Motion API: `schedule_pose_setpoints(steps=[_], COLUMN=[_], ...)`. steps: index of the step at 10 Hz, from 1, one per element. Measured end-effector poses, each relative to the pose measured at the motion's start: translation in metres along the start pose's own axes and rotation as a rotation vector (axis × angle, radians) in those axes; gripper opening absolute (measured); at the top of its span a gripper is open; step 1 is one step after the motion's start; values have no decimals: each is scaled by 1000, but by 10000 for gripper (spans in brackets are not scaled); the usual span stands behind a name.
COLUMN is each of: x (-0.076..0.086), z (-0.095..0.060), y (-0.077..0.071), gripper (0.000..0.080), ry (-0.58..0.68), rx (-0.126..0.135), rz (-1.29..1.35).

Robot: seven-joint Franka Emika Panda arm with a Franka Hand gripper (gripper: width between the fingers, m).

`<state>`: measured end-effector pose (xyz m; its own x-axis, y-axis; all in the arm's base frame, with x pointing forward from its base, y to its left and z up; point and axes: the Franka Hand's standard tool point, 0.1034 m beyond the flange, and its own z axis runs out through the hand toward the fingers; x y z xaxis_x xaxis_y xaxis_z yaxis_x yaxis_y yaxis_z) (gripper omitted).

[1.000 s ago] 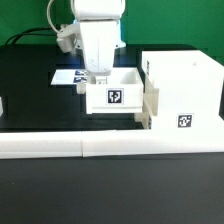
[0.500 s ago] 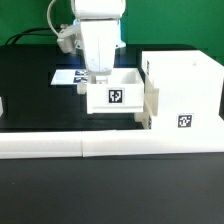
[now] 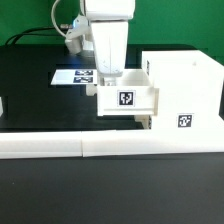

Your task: Assemble drawer

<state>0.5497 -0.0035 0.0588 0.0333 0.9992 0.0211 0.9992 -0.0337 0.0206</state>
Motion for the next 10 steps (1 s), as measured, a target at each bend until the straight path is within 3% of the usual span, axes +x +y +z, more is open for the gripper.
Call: schedule_pose_setpoints(steps=[10], x=[3], z=[4], y=[-4], gripper=[42], ry=[1], rx=[8], rz=[7])
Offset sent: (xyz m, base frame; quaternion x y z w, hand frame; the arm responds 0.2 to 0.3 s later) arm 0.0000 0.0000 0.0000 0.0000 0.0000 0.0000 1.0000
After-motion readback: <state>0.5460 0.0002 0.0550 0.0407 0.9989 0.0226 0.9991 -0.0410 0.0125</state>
